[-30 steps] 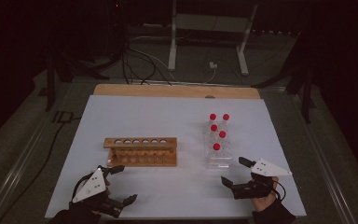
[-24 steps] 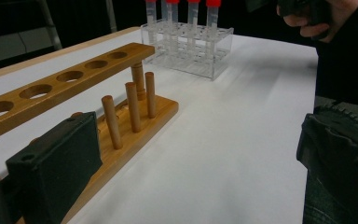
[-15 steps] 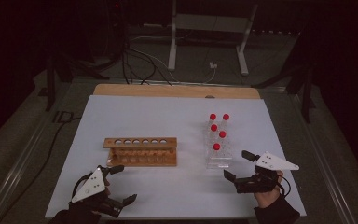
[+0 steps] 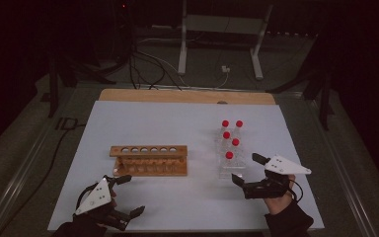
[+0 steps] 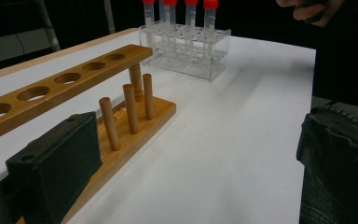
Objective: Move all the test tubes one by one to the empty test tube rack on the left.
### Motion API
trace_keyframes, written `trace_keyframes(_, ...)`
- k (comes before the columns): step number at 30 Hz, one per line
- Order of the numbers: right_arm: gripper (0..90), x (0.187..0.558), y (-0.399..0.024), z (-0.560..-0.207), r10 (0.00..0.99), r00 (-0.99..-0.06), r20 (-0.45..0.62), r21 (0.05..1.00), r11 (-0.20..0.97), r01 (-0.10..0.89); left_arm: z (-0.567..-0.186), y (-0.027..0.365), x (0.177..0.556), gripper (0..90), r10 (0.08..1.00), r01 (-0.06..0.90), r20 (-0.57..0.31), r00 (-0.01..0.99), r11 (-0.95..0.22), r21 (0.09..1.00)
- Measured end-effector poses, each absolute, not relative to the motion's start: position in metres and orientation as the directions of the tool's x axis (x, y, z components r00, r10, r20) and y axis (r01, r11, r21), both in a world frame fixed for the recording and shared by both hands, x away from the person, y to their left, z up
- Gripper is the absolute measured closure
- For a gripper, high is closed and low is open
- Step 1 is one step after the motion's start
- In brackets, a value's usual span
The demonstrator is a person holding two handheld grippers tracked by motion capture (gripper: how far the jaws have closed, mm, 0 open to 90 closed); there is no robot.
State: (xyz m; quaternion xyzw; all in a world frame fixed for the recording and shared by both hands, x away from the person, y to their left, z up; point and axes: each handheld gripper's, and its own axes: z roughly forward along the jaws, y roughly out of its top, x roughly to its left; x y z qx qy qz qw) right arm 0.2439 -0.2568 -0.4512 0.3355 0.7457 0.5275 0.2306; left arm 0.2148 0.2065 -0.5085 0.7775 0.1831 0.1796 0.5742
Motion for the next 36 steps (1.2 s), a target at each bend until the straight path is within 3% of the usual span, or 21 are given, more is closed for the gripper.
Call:
trace_keyframes(15, 0.3, 0.262, -0.233, -0.46, 0.794, -0.607, -0.007, 0.915, 0.25, 0.317, -0.509, 0.206, 0.214, 0.4, 0.481, 0.078, 0.068, 0.874, -0.277, 0.958)
trace_keyframes(21, 7.0, 0.269, -0.23, -0.468, 0.809, -0.588, 0.0, 0.887, 0.272, 0.373, -0.509, 0.206, 0.214, 0.4, 0.476, 0.076, 0.068, 0.877, -0.277, 0.958)
trace_keyframes(23, 13.0, 0.272, -0.229, -0.469, 0.813, -0.583, 0.001, 0.875, 0.281, 0.393, -0.509, 0.206, 0.214, 0.4, 0.477, 0.077, 0.068, 0.876, -0.278, 0.958)
trace_keyframes(28, 18.3, 0.275, -0.227, -0.47, 0.825, -0.565, 0.003, 0.864, 0.282, 0.417, -0.509, 0.206, 0.214, 0.4, 0.476, 0.078, 0.067, 0.877, -0.278, 0.957)
trace_keyframes(36, 42.2, 0.28, -0.226, -0.472, 0.829, -0.56, 0.006, 0.849, 0.291, 0.44, -0.509, 0.206, 0.214, 0.4, 0.475, 0.079, 0.066, 0.878, -0.279, 0.957)
